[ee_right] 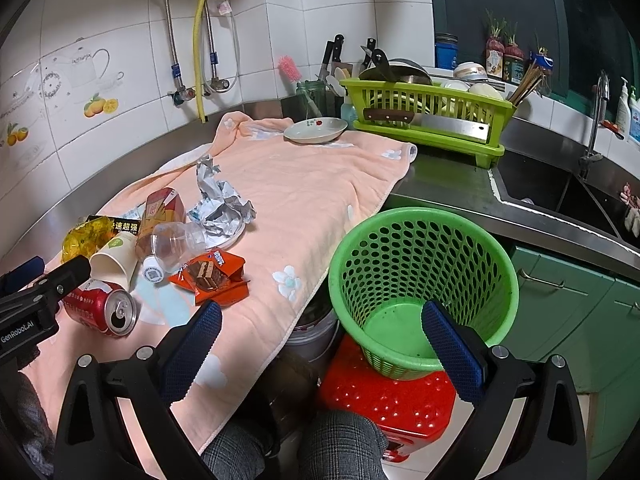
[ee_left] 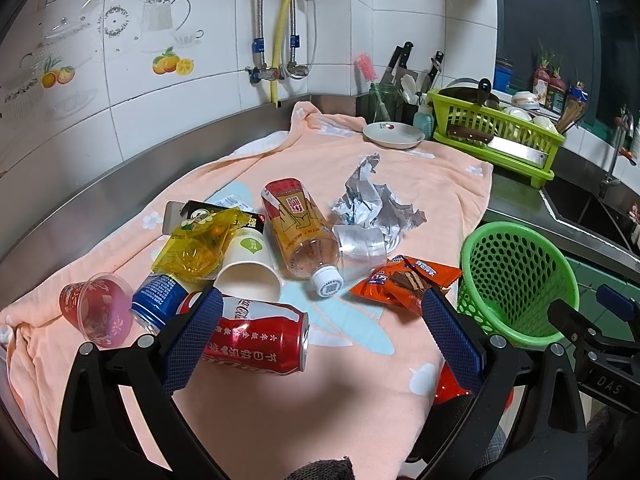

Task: Collect trash

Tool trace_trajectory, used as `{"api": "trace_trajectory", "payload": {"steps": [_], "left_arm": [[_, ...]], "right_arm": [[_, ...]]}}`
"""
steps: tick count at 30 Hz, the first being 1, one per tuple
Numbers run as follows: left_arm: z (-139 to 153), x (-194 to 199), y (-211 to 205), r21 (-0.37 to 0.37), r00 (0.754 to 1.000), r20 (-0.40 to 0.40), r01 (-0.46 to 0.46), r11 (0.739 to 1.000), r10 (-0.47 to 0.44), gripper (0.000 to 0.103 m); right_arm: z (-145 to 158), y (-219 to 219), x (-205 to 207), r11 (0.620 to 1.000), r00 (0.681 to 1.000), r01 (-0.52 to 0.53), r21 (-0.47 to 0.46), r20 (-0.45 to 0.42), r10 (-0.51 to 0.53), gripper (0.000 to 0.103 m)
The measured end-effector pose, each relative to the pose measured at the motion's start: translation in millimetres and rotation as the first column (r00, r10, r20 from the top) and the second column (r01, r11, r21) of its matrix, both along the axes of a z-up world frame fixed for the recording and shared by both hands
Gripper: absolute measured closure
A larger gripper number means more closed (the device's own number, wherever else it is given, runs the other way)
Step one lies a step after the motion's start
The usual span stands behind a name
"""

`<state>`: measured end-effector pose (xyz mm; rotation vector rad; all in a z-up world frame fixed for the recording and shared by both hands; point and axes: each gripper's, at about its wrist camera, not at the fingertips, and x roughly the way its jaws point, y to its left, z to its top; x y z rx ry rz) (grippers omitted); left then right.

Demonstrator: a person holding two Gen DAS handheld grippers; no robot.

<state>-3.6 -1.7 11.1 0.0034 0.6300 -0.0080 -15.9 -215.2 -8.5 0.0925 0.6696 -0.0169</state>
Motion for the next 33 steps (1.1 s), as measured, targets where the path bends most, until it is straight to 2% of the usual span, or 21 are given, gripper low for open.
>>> {"api": "trace_trajectory", "payload": {"steps": [22, 33], "left_arm": [[3.3, 1.2, 14.5, 0.011, 0.999, 0.008, -0.034, 0.999, 0.034, 0.005], [5.7, 0.6, 43.0, 0.021, 0.995, 0.018, -0.096, 0.995, 0.095, 0.005]], "right_arm": [[-4.9, 5.4, 7.1, 0.999, 0.999, -0.036, -0.01, 0.001, 0.036, 0.006], [-10.0, 28.8, 31.2, 0.982, 0.982, -0.189, 0.018, -0.012, 0.189, 0.006]]}}
